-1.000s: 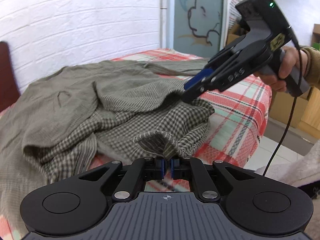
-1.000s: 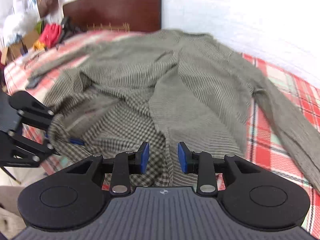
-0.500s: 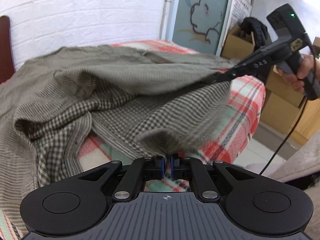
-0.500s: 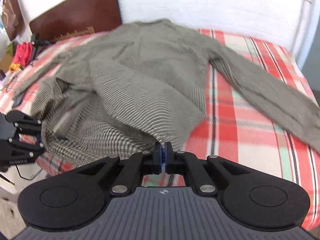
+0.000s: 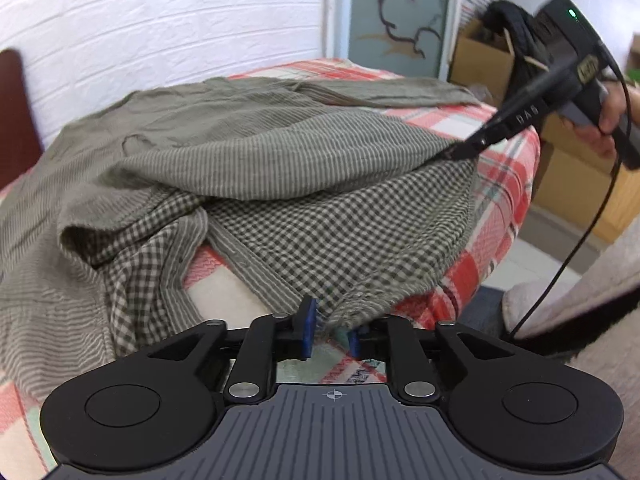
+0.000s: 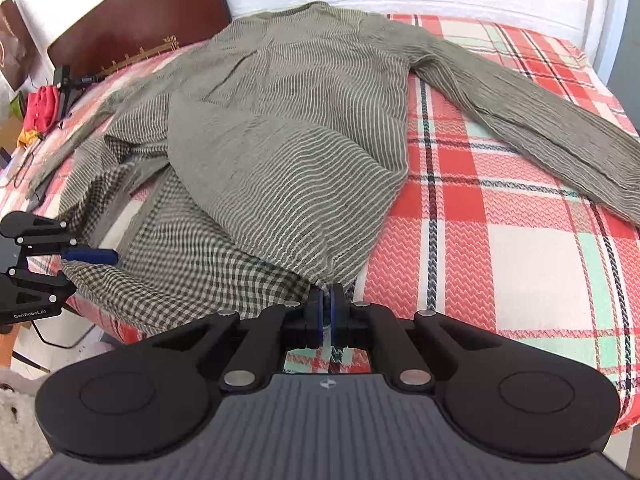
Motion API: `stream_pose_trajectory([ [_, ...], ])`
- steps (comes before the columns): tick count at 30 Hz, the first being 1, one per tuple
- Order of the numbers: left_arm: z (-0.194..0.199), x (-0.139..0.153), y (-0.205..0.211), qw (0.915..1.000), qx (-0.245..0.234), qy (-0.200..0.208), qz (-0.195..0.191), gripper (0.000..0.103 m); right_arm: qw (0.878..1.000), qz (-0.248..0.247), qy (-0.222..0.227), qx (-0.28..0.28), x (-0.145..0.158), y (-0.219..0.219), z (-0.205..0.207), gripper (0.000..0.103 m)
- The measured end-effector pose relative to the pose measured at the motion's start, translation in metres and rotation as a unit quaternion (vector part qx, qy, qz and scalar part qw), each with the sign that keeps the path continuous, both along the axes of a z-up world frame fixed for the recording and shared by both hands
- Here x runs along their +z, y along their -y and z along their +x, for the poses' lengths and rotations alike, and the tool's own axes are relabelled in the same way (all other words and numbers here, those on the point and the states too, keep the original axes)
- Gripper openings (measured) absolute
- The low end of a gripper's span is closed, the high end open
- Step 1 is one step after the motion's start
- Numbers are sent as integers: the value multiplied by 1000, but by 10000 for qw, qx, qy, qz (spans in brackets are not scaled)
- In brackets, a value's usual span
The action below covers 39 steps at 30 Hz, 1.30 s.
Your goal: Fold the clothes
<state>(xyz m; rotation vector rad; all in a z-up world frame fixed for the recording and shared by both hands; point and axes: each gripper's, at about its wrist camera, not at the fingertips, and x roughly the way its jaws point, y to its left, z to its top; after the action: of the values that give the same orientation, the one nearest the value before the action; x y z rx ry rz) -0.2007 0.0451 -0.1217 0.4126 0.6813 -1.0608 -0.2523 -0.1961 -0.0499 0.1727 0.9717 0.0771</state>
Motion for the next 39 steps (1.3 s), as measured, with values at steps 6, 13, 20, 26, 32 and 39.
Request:
stream_pose_trajectory([
  [6, 1, 1, 3, 9990, -222, -177, -333, 14, 9999, -66, 141, -2, 5, -1, -6, 3],
  [13, 1, -2, -13, 9977, -374, -431, -361, 1, 9998, -114, 143, 57, 6, -1, -12, 3],
  [20, 7, -7, -20, 9960, -313, -723, -413, 27, 9999, -38, -111, 89, -10, -2, -9, 4],
  [26, 0, 3, -33, 9951, -401, -791, -435, 70, 9993, -177, -233, 236, -4, 0, -14, 16],
  [32, 7, 36, -58, 9981, 24, -355, -494, 80, 9988, -131, 376, 293, 39, 10, -21, 48],
  [39, 71, 31, -8, 9863, 768, -982, -1083, 80, 9892, -313, 693, 1256, 30, -35, 21, 48],
])
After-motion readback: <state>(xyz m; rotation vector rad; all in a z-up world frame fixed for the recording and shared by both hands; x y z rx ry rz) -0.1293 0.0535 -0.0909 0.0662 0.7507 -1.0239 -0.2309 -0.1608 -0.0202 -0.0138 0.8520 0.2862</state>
